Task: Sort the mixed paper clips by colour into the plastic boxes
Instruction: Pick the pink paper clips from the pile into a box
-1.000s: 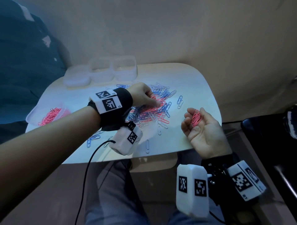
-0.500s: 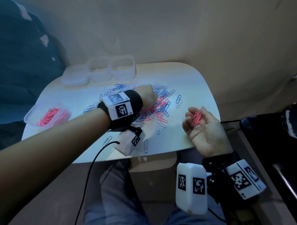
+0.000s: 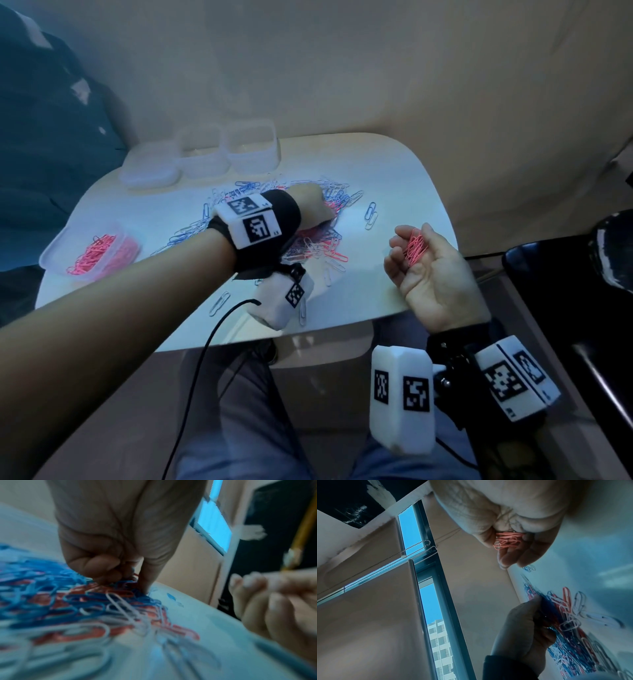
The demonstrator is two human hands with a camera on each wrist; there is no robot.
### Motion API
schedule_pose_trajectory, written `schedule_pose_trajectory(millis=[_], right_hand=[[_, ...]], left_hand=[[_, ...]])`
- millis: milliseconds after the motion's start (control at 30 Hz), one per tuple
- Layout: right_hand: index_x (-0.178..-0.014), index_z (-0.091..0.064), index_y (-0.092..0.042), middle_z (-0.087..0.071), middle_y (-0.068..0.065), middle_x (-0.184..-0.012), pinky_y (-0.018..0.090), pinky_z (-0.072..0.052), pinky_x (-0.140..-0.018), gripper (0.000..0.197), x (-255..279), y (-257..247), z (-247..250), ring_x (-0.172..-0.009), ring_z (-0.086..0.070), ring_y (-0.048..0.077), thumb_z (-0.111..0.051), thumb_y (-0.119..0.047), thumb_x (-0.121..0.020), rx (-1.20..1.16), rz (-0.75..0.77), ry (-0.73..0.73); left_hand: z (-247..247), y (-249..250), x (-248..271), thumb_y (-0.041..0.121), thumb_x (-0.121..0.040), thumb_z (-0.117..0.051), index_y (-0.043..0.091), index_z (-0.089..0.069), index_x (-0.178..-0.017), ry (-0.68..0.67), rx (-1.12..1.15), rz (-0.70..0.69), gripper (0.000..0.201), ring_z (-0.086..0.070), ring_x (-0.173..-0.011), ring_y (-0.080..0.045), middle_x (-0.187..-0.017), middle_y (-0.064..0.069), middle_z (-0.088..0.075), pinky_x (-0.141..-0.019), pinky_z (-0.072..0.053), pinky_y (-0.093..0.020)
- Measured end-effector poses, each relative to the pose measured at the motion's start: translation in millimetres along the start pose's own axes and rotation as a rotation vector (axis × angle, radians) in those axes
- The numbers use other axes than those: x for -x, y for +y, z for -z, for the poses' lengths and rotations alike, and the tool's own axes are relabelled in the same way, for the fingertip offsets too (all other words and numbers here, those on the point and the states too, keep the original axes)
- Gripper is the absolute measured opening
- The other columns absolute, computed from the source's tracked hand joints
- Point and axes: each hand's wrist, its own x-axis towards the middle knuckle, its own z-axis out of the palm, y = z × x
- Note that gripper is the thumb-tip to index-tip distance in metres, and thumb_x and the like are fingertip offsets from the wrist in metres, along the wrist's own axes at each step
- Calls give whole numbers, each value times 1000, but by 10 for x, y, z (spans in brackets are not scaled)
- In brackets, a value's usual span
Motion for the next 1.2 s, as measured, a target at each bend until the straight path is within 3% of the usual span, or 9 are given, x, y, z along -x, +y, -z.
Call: schedule_pose_trajectory(millis=[267,467,633,767,900,967,1033,1133,1200], right_hand=[[-78,-55,-9,-58,-1,-53,13,-48,-49,39,-23,32,-93,-42,-52,4,-31,-31,-100,-19,-24,-12],[-68,-46,-11,-63,5,-53,17,-52,-51,34,-109,150,-436,-45,-61,10,-34,-22,-98,-84,-158,-53],[-73,-53,-8,-61,5,-52,21,-54,-52,25,-60,325,-708,-47,-60,14,-35,-11,-91,-20,-245,-109],[-79,-52,-7,-63,5,-55,25,-56,-52,31,-31,387,-717,-44,-60,13,-30,-18,-98,-116,-256,-125],[-77,-51,-5,-63,6,-56,24,-55,-51,39,11,339,-664,-45,-63,14,-27,-25,-100,-120,-277,-153],[-79,-52,-5,-66,9,-60,23,-55,-51,43,11,324,-644,-50,-66,15,-24,-30,-101,-129,-288,-180],[-80,-52,-5,-68,9,-61,22,-55,-52,46,9,326,-648,-53,-67,15,-22,-33,-101,-149,-297,-200],[-82,-55,-7,-63,5,-66,19,-54,-52,42,27,344,-688,-57,-61,12,-27,-33,-100,-177,-318,-220],[-82,-58,-8,-64,3,-64,17,-53,-48,38,43,330,-696,-56,-61,10,-33,-30,-99,-173,-325,-210]], left_hand=[[151,-286,92,25,-94,-52,17,-41,-67,-81,661,20,31,-28,-52,-11,-63,0,-34,-41,-23,-18],[213,-384,426,18,-93,-49,16,-42,-67,-240,1055,-63,27,-33,-45,-2,-61,3,-38,-37,-18,-12],[219,-281,626,22,-87,-62,18,-56,-69,-144,722,-168,20,-40,-46,-2,-58,6,-53,-40,-30,-14],[92,-155,679,32,-74,-75,21,-61,-73,133,268,-202,17,-56,-68,-17,-66,3,-61,-69,-45,-27],[159,-234,696,36,-59,-85,16,-66,-83,92,493,-220,36,-46,-52,-8,-45,12,-48,-51,-33,-22],[218,-282,702,45,-67,-78,15,-64,-87,149,664,-187,38,-47,-57,-8,-53,12,-49,-51,-34,-17],[214,-235,740,32,-91,-55,9,-63,-96,171,705,-177,25,-51,-61,-11,-63,4,-52,-57,-45,-16],[98,-60,826,18,-98,-39,0,-61,-100,163,476,-249,28,-59,-82,-27,-80,-11,-62,-82,-50,-37],[65,-22,844,23,-96,-40,7,-62,-100,243,298,-289,28,-59,-87,-26,-88,-8,-66,-81,-48,-36]])
